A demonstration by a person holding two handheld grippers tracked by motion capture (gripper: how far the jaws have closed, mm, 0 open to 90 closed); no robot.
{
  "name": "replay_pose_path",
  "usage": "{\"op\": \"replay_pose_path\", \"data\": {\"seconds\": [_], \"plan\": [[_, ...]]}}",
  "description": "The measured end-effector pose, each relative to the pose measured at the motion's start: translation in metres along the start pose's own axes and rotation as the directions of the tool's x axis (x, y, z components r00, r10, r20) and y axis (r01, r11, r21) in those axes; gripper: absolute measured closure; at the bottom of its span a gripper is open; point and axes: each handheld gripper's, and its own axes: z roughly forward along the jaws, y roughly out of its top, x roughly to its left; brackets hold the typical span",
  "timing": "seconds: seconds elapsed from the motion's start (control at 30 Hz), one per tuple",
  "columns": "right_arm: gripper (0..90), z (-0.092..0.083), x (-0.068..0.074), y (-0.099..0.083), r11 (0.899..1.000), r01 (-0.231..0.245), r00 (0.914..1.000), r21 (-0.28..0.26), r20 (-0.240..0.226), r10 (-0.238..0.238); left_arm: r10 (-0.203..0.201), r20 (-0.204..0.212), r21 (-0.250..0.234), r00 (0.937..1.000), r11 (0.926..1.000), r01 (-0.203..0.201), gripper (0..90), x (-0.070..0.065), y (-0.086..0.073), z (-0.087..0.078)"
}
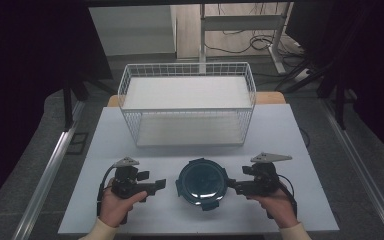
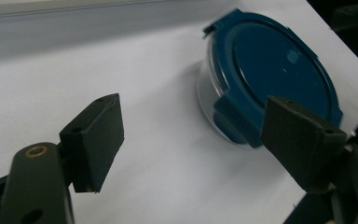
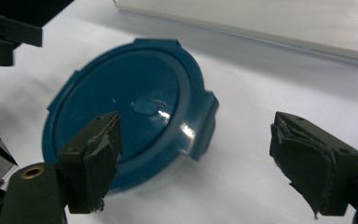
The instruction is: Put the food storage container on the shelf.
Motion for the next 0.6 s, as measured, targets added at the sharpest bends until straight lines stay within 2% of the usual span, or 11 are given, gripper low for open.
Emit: {"op": "replay_pose_path", "data": {"seconds": [0.17, 0.23, 0.3, 0.33, 0.47, 0.6], "plan": [[16.0, 0.010, 0.007, 0.012, 1.000, -0.015, 0.9997, 0.013, -0.017, 0.015, -0.010, 0.021, 0.014, 0.9997, 0.9999, 0.009, 21.0, -0.004, 0.008, 0.007], [15.6, 0.016, 0.009, 0.013, 0.999, -0.028, 0.9992, 0.020, -0.027, 0.029, -0.026, 0.046, 0.019, 0.9986, 0.9995, 0.025, 20.2, -0.005, 0.009, 0.012], [14.9, 0.022, 0.009, 0.010, 0.998, -0.048, 0.9982, 0.033, -0.033, 0.049, -0.051, 0.079, 0.017, 0.9956, 0.9986, 0.050, 19.1, -0.006, 0.007, 0.018], [14.7, 0.025, 0.009, 0.008, 0.997, -0.058, 0.9977, 0.045, -0.032, 0.060, -0.057, 0.090, 0.032, 0.9943, 0.9980, 0.055, 19.1, -0.006, 0.005, 0.023], [14.1, 0.030, 0.005, 0.004, 0.994, -0.086, 0.9957, 0.063, -0.028, 0.088, -0.085, 0.115, 0.058, 0.9898, 0.9952, 0.078, 18.0, -0.005, 0.001, 0.031], [12.8, 0.036, 0.000, 0.003, 0.989, -0.125, 0.9903, 0.076, -0.052, 0.129, -0.114, 0.145, 0.072, 0.9828, 0.9920, 0.104, 17.4, -0.005, -0.003, 0.038]]}}
